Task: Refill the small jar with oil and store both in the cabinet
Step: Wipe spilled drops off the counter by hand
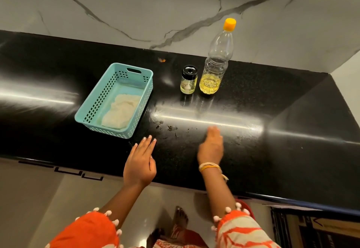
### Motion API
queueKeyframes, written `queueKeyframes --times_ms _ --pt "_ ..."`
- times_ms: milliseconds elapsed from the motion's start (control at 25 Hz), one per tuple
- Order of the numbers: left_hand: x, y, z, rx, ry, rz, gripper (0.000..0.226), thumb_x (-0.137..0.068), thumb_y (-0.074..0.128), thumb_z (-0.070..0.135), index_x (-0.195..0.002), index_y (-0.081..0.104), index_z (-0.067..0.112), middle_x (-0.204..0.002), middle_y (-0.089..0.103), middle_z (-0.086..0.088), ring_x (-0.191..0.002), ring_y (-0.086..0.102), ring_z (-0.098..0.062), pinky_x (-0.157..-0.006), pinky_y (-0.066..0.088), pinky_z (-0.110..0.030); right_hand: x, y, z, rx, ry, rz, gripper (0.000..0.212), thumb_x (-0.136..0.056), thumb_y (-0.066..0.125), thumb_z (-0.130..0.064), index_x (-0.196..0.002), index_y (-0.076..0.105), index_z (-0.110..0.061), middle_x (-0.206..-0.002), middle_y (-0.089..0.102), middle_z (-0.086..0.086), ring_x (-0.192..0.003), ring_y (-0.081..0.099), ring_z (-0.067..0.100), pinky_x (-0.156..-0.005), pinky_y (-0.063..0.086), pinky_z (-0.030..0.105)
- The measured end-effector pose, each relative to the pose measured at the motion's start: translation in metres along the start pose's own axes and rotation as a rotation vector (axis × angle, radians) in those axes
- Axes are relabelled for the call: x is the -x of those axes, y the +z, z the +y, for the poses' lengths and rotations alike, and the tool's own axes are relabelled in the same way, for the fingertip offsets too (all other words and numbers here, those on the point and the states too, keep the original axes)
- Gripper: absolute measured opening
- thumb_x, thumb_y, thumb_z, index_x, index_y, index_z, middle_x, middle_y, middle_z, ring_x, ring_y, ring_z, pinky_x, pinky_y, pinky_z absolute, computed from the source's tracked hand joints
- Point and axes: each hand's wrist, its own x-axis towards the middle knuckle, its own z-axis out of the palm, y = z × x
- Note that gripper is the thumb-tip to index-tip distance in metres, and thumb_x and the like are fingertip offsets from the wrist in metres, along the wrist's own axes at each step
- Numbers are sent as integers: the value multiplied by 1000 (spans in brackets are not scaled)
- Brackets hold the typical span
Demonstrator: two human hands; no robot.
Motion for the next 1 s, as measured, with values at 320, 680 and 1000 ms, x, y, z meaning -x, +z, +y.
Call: queueKeyframes --times_ms 320,680,1000 --pt "0 -3 5 14 -56 38 64 -78 33 19 -136 51 -1 -145 47 -17 -136 44 -32 -114 30 -44 -6 22 -35 46 -515 -255 52 -83 42 3 -129 55 -20 -133 58 6 -120 54 28 -98 44 37" --pt "2 -5 4 26 -40 30 63 -79 33 19 -137 49 -2 -146 46 -17 -138 41 -31 -114 31 -45 -38 18 -44 -32 -7 -45 36 -95 35 -1 -126 51 -10 -128 55 15 -120 52 33 -93 43 38" --pt "5 -7 6 5 -1 33 62 -78 32 20 -128 57 -6 -138 52 -24 -131 48 -39 -109 37 -53 -6 4 -29 186 -451 -285 47 -93 37 -5 -136 47 -20 -142 49 7 -123 51 31 -102 42 41"
